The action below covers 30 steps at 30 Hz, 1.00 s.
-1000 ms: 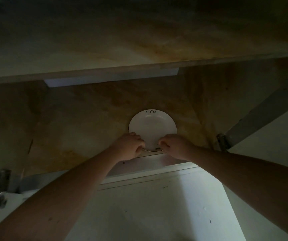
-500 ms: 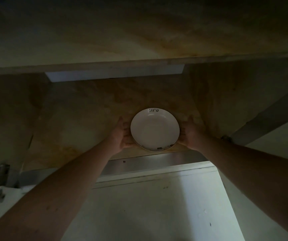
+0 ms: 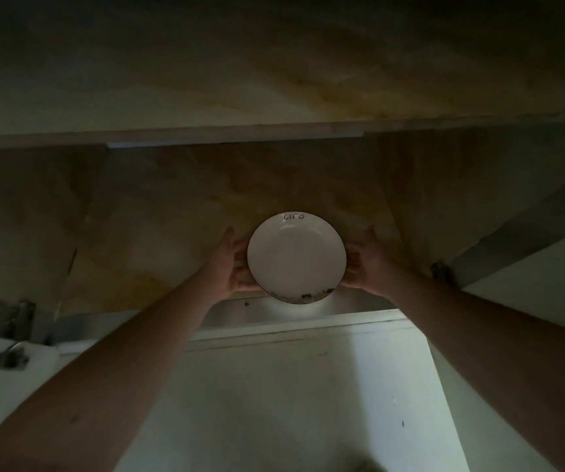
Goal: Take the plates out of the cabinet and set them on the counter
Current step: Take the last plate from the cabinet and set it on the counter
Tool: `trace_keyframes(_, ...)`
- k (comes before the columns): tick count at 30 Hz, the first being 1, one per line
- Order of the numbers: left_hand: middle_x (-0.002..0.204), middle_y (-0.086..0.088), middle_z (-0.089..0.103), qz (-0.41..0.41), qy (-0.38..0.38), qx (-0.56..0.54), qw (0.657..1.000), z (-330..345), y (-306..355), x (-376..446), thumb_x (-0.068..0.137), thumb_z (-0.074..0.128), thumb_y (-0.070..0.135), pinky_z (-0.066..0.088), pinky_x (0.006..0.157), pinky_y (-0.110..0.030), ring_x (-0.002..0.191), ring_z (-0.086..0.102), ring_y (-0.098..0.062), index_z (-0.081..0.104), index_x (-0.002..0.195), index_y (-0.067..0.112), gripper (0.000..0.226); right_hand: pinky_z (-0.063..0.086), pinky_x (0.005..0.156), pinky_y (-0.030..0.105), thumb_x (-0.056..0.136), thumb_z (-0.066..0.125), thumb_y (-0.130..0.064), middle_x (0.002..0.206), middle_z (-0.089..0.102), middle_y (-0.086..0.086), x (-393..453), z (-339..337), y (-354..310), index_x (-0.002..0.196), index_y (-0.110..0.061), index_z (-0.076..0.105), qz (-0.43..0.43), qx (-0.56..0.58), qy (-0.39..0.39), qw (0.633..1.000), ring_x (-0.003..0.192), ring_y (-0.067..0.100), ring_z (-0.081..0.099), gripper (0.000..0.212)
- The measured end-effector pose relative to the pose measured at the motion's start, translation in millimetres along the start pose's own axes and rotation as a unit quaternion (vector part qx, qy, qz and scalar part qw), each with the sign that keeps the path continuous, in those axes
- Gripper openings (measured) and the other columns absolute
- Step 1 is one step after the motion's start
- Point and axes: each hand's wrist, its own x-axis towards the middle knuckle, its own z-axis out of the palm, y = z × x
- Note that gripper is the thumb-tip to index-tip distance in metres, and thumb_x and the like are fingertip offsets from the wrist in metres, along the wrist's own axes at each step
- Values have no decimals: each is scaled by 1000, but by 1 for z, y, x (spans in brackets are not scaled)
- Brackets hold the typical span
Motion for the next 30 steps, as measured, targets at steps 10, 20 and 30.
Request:
trace_keyframes(10,102,1,73,-28,47,15,998,3,-4,-144,100,27,57,55,67,-41,96,66,-23,67,105,30,49,49,78,43,99,21,-61,116,66,4,-134,20,6,114,-19,65,27,-16,68,997,108,22,58,63)
trace_keyframes(20,117,-5,64,-81,100,3,992,-4,-4,-320,102,28,54,58,65,-41,98,65,-22,66,113,30,47,45,92,45,100,18,-59,131,56,6,-308,50,8,133,-18,55,100,-7,72,992,124,25,51,64)
trace_keyframes(30,127,-2,60,-74,99,-23,992,-31,31,-479,100,29,57,59,61,-41,109,61,-24,63,121,34,45,48,87,43,102,17,-54,131,54,7,-460,114,-12,136,-17,52,99,-36,51,993,115,31,54,62)
